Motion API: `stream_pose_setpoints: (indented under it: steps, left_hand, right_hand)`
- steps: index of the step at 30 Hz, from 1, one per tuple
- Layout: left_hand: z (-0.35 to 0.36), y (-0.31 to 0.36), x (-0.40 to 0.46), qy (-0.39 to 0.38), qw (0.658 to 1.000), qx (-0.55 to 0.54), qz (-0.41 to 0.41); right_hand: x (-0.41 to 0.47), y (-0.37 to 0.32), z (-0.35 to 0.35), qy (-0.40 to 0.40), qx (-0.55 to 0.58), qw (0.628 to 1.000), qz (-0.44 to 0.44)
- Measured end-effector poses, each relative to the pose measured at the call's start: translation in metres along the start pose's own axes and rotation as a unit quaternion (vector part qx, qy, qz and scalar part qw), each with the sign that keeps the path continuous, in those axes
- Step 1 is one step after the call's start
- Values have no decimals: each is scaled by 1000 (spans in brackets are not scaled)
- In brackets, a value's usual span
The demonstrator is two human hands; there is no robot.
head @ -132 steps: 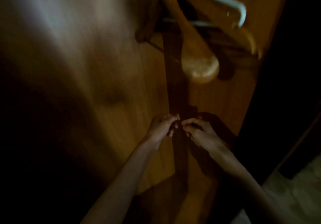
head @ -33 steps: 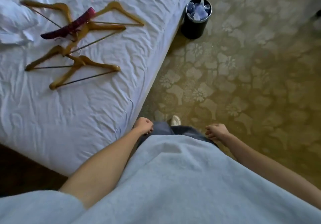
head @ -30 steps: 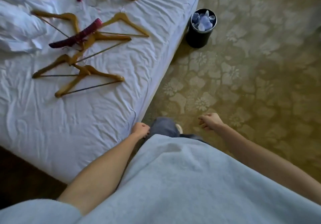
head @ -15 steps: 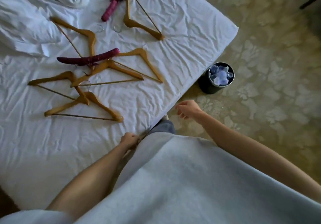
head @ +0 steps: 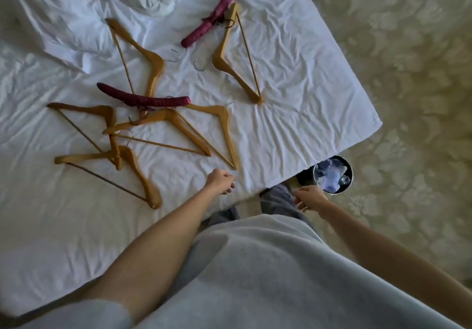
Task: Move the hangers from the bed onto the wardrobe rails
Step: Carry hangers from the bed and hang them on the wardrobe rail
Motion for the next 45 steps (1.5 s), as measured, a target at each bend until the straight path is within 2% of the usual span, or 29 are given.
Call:
stream_pose_setpoints:
  steps: [8,14,17,22,25,29,33,35,39,45]
  left_hand:
    - [16,49,16,47,991,-87,-88]
    - [-13,79,59,147,970,-149,-124]
    - [-34,87,103,166,967,-150,-118]
    - [-61,86,158,208,956,-157,-135]
    - [-58,70,184,203,958,-115,-168]
    - [-33,51,220,158,966,-84,-187]
    - [-21,52,233,204,964,-25,-170]
    - [-18,55,237,198,967,-14,-159]
    - [-17,61,226,158,976,-57,-142]
    - [-44,83,167,235,965,-90,-72]
  right_hand:
    - [61,-119,-58,-73,-79,992,-60]
    - [89,-239,-34,-138,-152,967,-153]
    - [114,-303,-9,-117,-179,956,-203]
    - [176,-369,23,-2,-284,925,-251]
    - [209,-386,34,49,-302,919,-247]
    - [244,-405,44,107,-350,888,-278]
    - [272,-416,56,115,-349,880,-302]
    - [278,-417,57,112,-361,877,-296]
    - [257,-413,44,126,-394,864,-287]
    - [179,-372,19,134,-376,860,-319]
Point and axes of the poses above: each hand's wrist, its own x-axis towards the middle knuckle, its own z-axis out of the palm, y = z × x, the point moved 7 cm from there along x, towards the middle knuckle, and after that the axes turned 6 degrees about x, right-handed, at the moved point
